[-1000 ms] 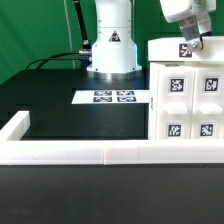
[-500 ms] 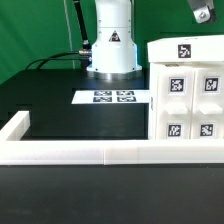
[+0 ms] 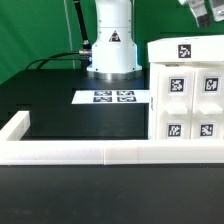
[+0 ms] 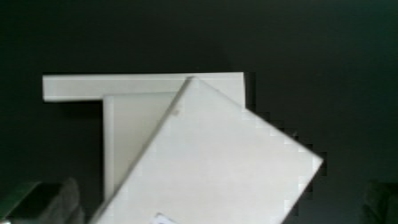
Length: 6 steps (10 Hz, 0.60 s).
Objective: Assemble cabinet
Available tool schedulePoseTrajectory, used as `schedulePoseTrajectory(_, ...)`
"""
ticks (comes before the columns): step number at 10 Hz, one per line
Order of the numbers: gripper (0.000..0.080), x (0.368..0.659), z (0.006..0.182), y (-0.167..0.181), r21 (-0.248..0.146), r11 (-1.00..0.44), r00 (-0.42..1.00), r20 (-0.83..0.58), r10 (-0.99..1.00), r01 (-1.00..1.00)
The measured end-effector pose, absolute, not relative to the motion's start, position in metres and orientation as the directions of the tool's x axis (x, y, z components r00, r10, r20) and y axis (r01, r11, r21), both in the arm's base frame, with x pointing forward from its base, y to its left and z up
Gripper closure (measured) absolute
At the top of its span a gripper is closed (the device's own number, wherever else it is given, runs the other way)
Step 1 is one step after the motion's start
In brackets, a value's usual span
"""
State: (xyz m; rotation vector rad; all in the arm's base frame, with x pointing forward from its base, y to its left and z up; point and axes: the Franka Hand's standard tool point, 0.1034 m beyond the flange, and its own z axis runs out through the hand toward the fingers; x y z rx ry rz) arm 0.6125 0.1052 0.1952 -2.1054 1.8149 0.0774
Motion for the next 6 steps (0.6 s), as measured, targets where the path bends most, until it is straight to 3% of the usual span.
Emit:
schedulePoseTrajectory(2, 0.0002, 0.6132, 0.1959, 0.1095, -0.28, -0.363, 0.424, -0.201, -0.883, -0.889)
schedulePoseTrajectory(3, 0.0002, 0.6118, 0.1956, 0.1127, -0.286, -0.479, 0.536, -0.17, -0.827, -0.83)
schedulePoseTrajectory(6, 0.0002, 0.6139, 0.1946, 0.1115, -0.302, -0.612, 0.669, -0.137, -0.731, -0.731)
